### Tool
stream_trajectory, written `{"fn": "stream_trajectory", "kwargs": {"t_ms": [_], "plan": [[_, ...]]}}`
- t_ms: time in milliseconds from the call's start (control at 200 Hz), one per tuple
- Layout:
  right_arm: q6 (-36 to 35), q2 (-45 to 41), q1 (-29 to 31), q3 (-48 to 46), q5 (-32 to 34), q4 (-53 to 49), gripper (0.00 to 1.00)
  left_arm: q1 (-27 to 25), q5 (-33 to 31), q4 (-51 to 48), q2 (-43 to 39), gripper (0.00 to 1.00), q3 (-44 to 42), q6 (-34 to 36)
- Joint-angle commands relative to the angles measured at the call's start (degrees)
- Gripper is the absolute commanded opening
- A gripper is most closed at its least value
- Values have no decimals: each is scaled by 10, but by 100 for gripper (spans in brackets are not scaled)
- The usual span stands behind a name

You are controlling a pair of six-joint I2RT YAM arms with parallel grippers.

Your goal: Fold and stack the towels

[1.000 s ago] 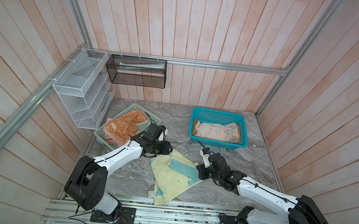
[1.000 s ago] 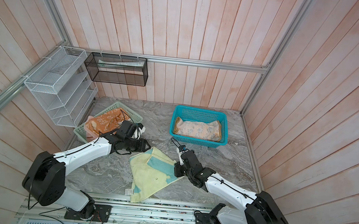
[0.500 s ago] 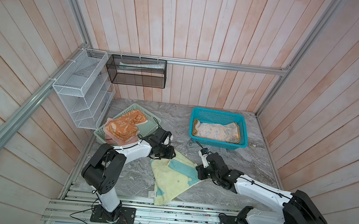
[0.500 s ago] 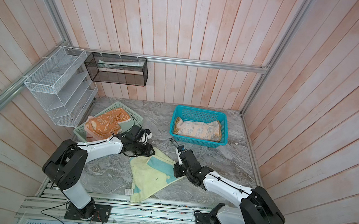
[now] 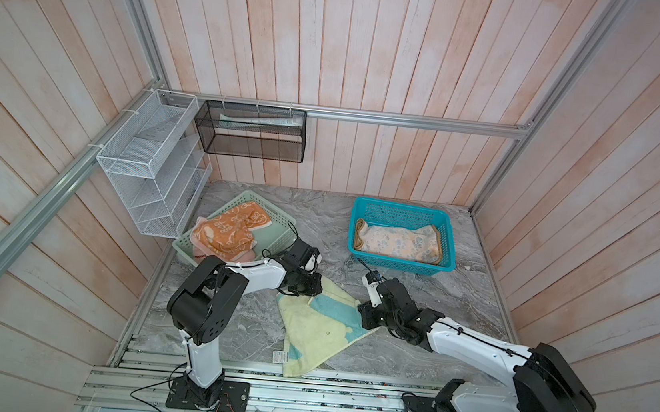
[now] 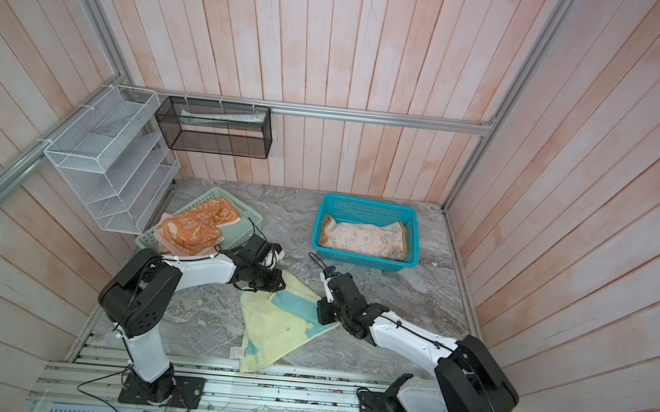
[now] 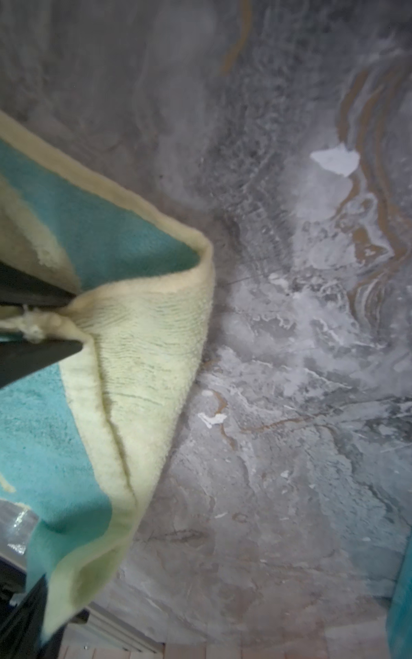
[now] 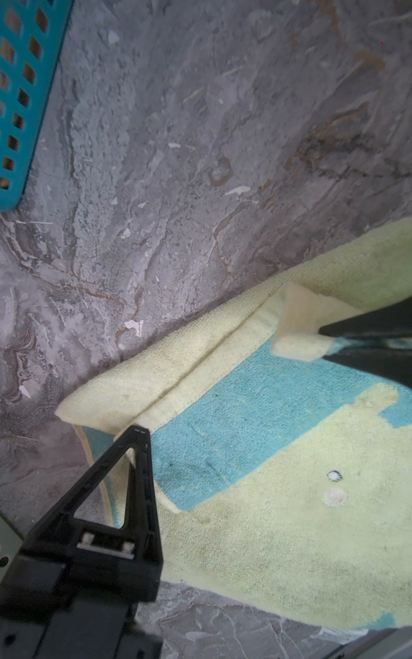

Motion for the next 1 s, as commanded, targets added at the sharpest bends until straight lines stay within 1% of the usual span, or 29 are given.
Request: {"fn": "stream_trajectory", "kwargs": {"t_ms": [0,110,300,515,635,730,795,840,890,955,995], "plan": [[-7,2,-2,21,-1,-6,0,-3,1,1,-10,0,1,10],[-11,-7,-4,34,4,-24,0,-3,-13,-24,-50,0,3,19],[-17,-42,-14,66,28,-62,0,0,-13,-97,-99,0,33,55],[-58,-86,-36,138,43,-114,0,3,-34,-135,-191,0,70,73],[-77,-95,-56,172,23,-135,0,8,-51,-145,-234,0,90,94],[-90,-92,-71,186,-21,-138,0,22,-54,-151,-256,0,99,94],[-94,-81,-83,180,-50,-131,0,41,-48,-158,-255,0,95,83],[-94,-71,-88,170,-50,-123,0,48,-50,-161,-248,0,88,86],[-95,-62,-89,147,-38,-106,0,48,-56,-161,-242,9,75,94],[-100,-55,-91,101,-25,-61,0,50,-52,-149,-245,24,49,90],[-103,-50,-93,72,-18,-34,0,52,-46,-133,-252,29,28,84]]}}
